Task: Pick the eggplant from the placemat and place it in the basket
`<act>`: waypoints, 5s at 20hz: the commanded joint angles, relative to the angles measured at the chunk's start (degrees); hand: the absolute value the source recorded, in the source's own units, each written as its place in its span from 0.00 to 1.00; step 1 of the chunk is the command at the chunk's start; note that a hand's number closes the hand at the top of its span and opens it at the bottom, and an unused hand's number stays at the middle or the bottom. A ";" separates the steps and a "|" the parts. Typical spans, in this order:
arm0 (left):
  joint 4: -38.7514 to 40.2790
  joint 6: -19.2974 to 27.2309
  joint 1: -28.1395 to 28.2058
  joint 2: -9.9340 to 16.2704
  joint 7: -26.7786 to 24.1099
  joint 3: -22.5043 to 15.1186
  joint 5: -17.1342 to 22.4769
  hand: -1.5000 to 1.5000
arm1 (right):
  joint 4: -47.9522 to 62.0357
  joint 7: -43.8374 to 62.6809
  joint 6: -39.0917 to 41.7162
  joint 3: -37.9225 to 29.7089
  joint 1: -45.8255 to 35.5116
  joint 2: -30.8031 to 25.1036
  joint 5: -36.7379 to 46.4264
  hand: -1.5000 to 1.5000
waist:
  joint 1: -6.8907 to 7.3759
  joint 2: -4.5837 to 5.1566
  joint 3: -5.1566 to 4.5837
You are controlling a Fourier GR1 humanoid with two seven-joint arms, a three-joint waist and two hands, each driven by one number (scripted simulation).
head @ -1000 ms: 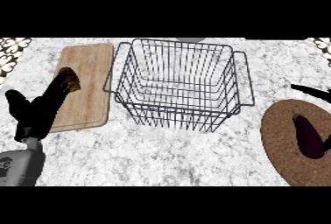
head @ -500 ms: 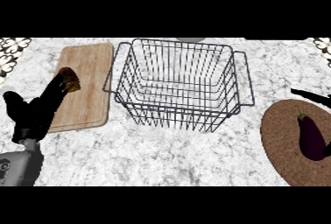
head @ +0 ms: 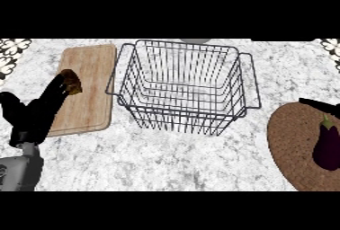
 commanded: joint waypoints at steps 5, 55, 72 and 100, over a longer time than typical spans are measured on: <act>5.62 0.32 -2.39 -1.32 -3.24 0.03 -1.80 0.50 | 1.94 -3.27 -4.42 5.12 -2.12 3.49 8.02 1.00 | 0.34 0.35 0.27; 3.99 -0.53 1.13 -1.17 -2.19 0.71 -1.81 0.50 | -64.55 78.24 -49.79 45.98 4.90 43.83 12.79 1.00 | -1.37 -2.34 -0.34; 4.19 -0.77 -2.95 -1.72 -1.16 -1.13 -2.74 0.50 | -55.08 118.76 -39.70 36.94 -31.50 43.81 24.10 1.00 | 1.76 -0.59 -0.06; 1.29 -1.63 2.09 -3.07 -4.25 -0.12 -1.65 0.50 | -36.25 106.19 -57.16 28.28 -28.29 43.80 21.27 0.00 | 0.89 0.06 0.22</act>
